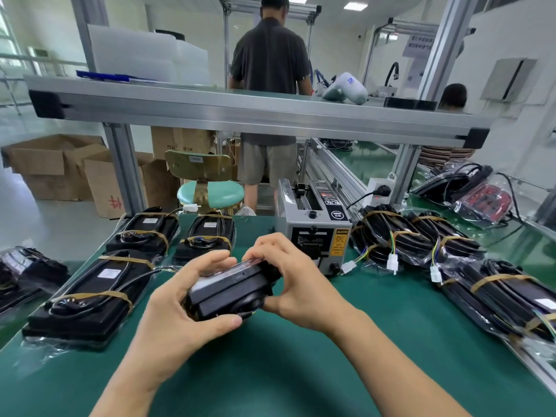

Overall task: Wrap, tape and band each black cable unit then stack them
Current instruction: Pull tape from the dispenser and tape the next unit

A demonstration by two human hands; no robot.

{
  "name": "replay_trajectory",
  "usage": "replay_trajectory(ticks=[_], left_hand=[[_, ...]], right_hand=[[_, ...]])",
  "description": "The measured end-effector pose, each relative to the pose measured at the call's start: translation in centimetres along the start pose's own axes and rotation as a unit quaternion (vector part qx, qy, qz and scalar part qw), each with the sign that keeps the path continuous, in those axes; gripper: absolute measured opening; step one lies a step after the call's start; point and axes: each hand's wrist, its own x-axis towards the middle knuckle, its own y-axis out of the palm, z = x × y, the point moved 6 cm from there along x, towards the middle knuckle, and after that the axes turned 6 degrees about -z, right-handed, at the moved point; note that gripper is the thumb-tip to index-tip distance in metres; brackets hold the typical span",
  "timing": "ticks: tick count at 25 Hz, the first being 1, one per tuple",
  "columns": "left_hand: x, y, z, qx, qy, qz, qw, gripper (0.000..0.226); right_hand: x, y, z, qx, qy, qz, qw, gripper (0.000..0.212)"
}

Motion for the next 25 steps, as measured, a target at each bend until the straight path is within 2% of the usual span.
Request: replay_trajectory(ticks=[1, 4, 6, 7, 8, 10, 11, 14, 19, 25], left_hand=[[0.0, 0.0, 0.5, -0.016, -0.009, -0.009, 1.0, 0.082], [0.1, 0.2, 1.0, -0.029, -0.013, -0.01, 0.999, 0.065], [-0.1, 0.6, 1.1, -0.016, -0.009, -0.015, 1.0, 0.058], [-0.4, 0.8, 1.0, 0.005, -0.007, -0.026, 1.0, 0.06], [-0.7, 1.1, 1.1, 0.034, 0.001, -0.038, 0.999, 0.062], [-1.4, 1.9, 1.3, 0.085, 0.024, -0.048, 0.995, 0.067], [-1.6, 2.2, 1.5, 0.094, 0.029, -0.054, 0.994, 0.068], [-1.5, 2.4, 1.9, 0.097, 0.032, -0.073, 0.992, 0.061], [-1.3, 2.3, 1.8, 0.099, 0.033, -0.073, 0.992, 0.063], [-1.3, 2.5, 1.6, 0.127, 0.038, -0.067, 0.989, 0.067]], right_hand=[[-0.3, 0.2, -0.2, 0.013, 0.006, -0.007, 1.0, 0.054], [-1.7, 0.5, -1.4, 0.045, 0.025, -0.004, 0.999, 0.072], [-2.8, 0.0, -3.7, 0.072, 0.094, -0.002, 0.993, 0.08], [-3.3, -0.6, -5.3, 0.076, 0.158, -0.036, 0.984, 0.074], [-3.9, -1.8, -7.3, 0.073, 0.24, -0.103, 0.962, 0.059], [-5.0, -3.6, -11.1, 0.097, 0.394, -0.248, 0.88, 0.019], [-5.0, -3.8, -12.3, 0.123, 0.438, -0.284, 0.844, 0.014], [-3.3, -3.2, -14.0, 0.169, 0.482, -0.317, 0.8, 0.024], [-1.8, -3.1, -15.2, 0.132, 0.533, -0.37, 0.749, 0.03], [-1.4, -2.7, -16.5, 0.153, 0.57, -0.406, 0.698, 0.025]])
